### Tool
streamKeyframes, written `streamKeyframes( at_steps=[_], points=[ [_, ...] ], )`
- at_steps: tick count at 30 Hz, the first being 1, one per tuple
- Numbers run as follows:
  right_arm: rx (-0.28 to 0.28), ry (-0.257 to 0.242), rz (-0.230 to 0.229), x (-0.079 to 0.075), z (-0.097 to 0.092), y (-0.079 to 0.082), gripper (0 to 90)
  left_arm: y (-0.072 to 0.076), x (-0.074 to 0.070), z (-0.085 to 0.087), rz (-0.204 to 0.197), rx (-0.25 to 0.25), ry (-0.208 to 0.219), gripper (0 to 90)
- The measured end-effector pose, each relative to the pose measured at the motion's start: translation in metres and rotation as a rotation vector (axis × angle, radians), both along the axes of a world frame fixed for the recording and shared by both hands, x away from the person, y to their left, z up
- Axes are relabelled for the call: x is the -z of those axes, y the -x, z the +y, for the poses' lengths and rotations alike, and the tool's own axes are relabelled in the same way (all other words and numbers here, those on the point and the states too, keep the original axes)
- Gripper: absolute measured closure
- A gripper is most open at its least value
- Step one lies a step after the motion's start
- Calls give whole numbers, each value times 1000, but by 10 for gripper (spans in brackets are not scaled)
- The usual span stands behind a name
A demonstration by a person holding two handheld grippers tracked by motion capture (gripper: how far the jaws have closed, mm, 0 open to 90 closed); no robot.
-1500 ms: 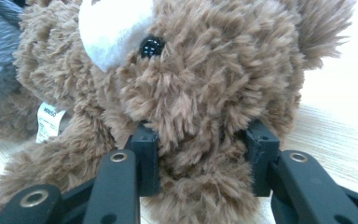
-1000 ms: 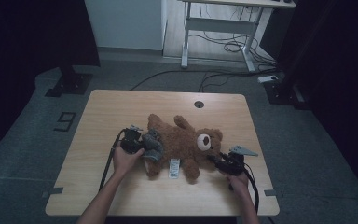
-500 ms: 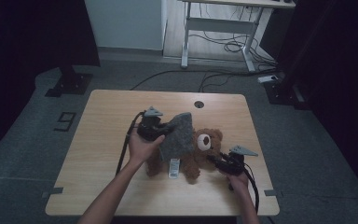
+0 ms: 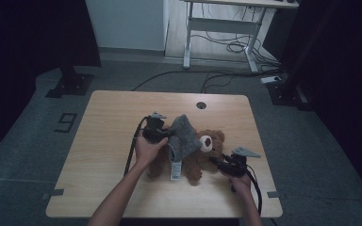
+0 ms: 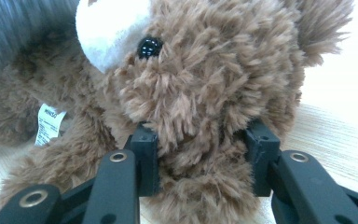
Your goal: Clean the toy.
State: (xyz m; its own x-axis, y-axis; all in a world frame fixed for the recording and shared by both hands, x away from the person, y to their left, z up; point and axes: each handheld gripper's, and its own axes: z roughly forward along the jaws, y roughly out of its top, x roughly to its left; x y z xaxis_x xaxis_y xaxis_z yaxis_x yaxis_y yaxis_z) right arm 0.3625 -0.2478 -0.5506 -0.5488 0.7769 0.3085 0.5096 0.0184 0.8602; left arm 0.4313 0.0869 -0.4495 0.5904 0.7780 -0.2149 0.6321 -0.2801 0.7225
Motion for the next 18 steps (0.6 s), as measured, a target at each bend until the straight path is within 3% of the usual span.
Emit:
streamKeyframes(
  at_steps=[4, 6, 10, 12, 15, 17, 18],
  points=[
    [5, -4, 2, 0, 1, 0, 569, 2, 8, 25, 4, -60, -86, 785],
    [3, -3, 3, 0, 0, 0, 569, 5, 20, 36, 44, -69, -62, 788],
    [4, -7, 3, 0, 0, 0, 569, 13, 37, 35, 41, -62, -149, 788],
    [5, -4, 3, 0, 1, 0, 569, 14, 44, 36, 76, -55, -139, 787],
    [4, -2, 5, 0, 1, 1, 569, 14, 39, 39, 71, -60, -124, 786],
    [6, -7, 8, 0, 0, 0, 569, 16, 27, 39, 34, -63, -125, 786],
    [7, -8, 8, 0, 0, 0, 569, 17, 18, 38, 16, -59, -104, 785]
  ],
)
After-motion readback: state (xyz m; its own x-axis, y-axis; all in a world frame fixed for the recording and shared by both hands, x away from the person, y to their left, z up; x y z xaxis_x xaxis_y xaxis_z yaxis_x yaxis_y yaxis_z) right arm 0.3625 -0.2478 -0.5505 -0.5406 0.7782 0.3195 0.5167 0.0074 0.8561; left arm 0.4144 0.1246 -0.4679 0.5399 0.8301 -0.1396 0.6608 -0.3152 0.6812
